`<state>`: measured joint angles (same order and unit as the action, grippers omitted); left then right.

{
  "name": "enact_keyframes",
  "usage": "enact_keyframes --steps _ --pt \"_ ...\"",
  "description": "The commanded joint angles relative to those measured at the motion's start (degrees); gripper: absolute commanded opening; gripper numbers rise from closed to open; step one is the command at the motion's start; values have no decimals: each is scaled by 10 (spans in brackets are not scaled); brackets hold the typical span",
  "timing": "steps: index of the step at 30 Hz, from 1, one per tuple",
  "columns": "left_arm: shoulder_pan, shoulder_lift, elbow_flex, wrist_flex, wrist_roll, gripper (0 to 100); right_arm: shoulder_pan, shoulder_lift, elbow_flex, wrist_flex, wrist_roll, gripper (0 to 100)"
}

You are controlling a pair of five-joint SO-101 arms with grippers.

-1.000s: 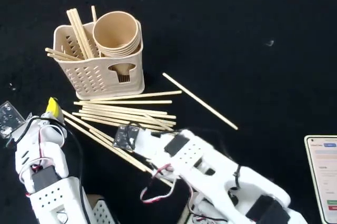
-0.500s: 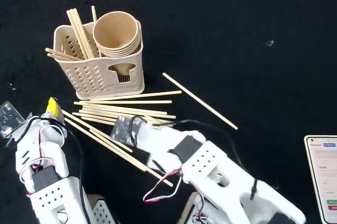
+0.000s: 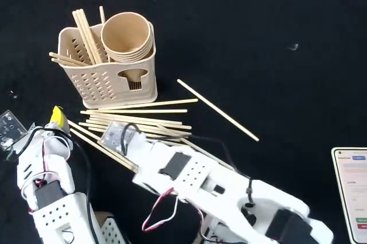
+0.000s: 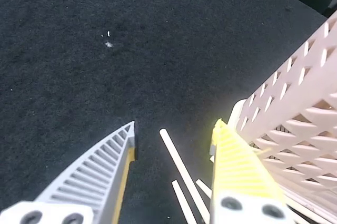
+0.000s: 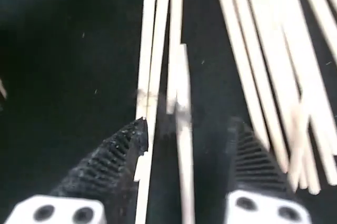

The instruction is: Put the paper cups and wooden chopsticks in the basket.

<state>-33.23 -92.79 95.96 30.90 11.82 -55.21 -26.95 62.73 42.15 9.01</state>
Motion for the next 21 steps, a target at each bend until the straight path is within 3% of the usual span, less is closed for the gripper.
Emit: enact_keyframes --steps 1,8,21 --pt "6 -8 0 -2 -4 234 -20 1 -23 39 -6 269" --pt "6 -8 0 -2 -4 234 -56 5 19 52 -6 273" --pt "4 -8 0 -2 -4 234 -2 6 43 56 83 273"
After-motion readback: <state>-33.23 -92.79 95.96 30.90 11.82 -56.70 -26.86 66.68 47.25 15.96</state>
